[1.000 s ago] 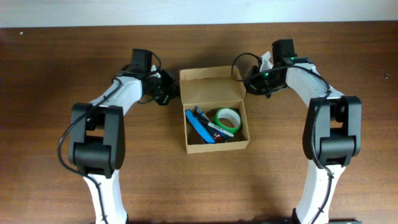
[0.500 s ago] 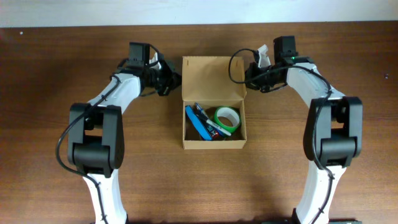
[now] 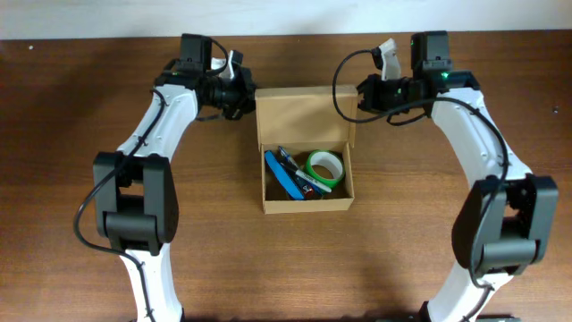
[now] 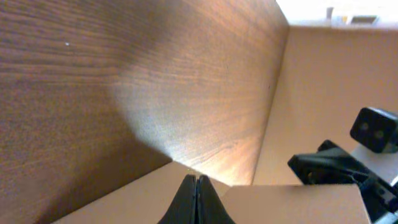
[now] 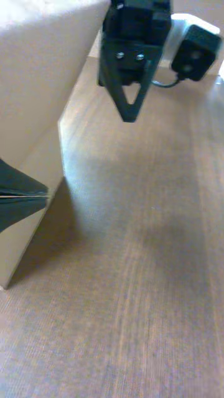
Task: Pack container
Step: 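Fold the box lid closed with both grippers pressing down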
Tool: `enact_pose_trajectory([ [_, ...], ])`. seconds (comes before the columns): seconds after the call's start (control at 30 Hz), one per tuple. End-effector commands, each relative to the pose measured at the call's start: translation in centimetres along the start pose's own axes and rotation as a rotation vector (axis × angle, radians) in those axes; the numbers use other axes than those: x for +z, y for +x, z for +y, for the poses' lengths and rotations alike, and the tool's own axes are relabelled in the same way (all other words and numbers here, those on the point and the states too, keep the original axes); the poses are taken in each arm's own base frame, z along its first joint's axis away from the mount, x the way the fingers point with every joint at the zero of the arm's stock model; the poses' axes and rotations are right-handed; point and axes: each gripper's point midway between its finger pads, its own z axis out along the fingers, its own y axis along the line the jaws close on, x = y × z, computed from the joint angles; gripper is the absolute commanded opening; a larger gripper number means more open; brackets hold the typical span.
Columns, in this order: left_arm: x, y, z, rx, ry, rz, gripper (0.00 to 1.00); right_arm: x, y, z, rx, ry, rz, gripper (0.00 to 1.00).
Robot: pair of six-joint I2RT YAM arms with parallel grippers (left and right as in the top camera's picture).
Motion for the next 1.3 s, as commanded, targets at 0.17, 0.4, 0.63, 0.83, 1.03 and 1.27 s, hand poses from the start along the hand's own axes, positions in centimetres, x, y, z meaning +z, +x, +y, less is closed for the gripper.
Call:
enact_pose_trajectory([
  [0.17,-1.3,1.8,-2.2,0.209,-0.013,0.088,0.02,-2.4,2.7,6.3,-0.205,-0.055,0.067,0.04],
  [0.4,-2.0,4.7,-2.4,0.273,-0.108,0.184,0.02,-2.1,6.5,8.5,-0.281,0.067,0.175,0.04],
  [0.63,-3.7,5.5,-0.2,0.316,-0.418,0.177,0.02,-0.6,9.8,7.4,-0.325,0.349,0.283,0.04],
  [0.83,-6.1,4.4,-1.0,0.393,-0.581,0.074,0.02,0.9,11.5,8.2,-0.367,0.494,0.298,0.03],
  [1.03,-8.9,3.3,-1.5,0.385,-0.689,-0.039,0.02,3.0,14.3,7.7,-0.352,0.538,0.377,0.04],
  [1.27,-10.9,3.4,-1.5,0.394,-0.762,-0.077,0.02,4.7,16.5,5.1,-0.337,0.561,0.422,0.04],
])
